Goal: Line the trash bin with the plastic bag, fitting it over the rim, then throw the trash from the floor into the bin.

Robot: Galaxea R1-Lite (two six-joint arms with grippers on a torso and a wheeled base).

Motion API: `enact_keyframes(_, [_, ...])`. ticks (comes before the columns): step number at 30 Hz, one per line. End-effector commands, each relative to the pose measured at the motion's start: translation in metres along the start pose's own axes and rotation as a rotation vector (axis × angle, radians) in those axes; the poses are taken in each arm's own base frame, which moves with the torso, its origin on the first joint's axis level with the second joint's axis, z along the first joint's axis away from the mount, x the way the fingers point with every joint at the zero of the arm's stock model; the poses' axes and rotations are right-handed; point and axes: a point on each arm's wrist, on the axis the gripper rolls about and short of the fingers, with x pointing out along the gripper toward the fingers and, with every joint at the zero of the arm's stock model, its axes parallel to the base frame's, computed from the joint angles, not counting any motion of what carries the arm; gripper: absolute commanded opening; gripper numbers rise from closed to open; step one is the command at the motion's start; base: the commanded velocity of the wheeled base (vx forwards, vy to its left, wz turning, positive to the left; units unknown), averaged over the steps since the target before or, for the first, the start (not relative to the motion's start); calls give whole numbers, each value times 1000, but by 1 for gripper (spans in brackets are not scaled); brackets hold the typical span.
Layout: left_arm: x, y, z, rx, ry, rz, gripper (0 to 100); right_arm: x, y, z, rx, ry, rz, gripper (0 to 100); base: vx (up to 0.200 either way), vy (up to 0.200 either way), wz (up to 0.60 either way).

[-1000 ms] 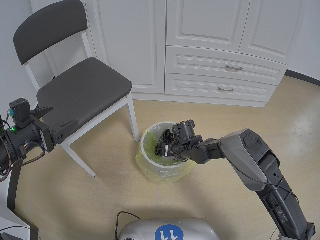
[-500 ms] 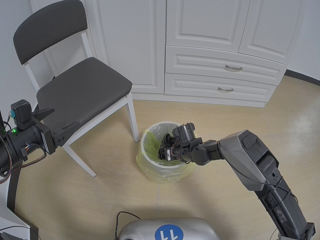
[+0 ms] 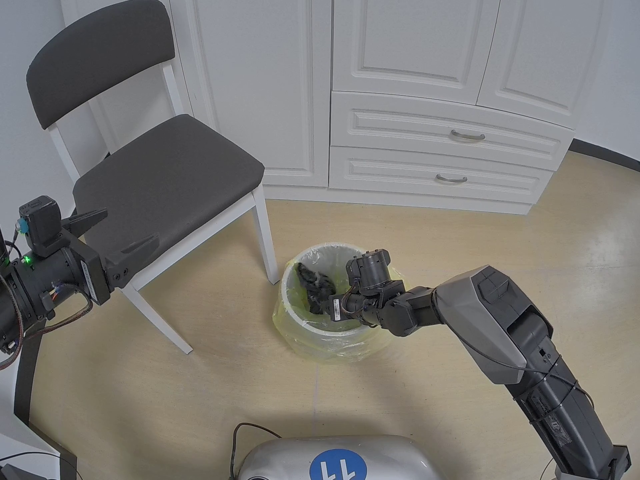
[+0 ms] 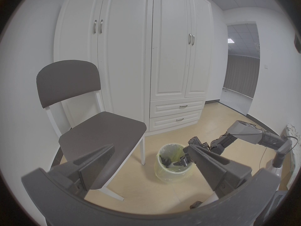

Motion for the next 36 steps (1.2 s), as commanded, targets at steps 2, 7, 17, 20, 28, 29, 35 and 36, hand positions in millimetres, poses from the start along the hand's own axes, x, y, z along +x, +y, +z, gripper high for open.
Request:
enact_keyframes(2, [1, 0, -2, -1, 3, 0, 100, 2, 0, -2, 1, -2, 0, 100, 0, 0, 0])
enact_keyframes(7, [1, 0, -2, -1, 3, 0, 100, -1, 0, 2, 7, -12, 3, 100, 0, 0, 0])
enact_keyframes(17, [0, 0, -2, -1, 3, -2, 100, -19, -4, 33, 12, -79, -56, 100, 0, 0, 0])
enact_keyframes(20, [1, -4, -5, -2, 16, -22, 100, -33, -3, 52, -18, -139, -173, 100, 0, 0, 0])
enact_keyframes(28, [1, -19, -15, 28, 48, -96, 100, -85, -11, 69, -71, -168, -329, 100, 0, 0, 0])
enact_keyframes(29, [1, -21, -17, 30, 51, -107, 100, -98, -24, 68, -62, -179, -346, 100, 0, 0, 0])
enact_keyframes(35, [3, -26, -22, 31, 73, -138, 100, -140, -74, 49, -88, -291, -285, 100, 0, 0, 0])
enact_keyframes(36, [3, -27, -23, 29, 78, -140, 100, -143, -76, 47, -93, -300, -276, 100, 0, 0, 0])
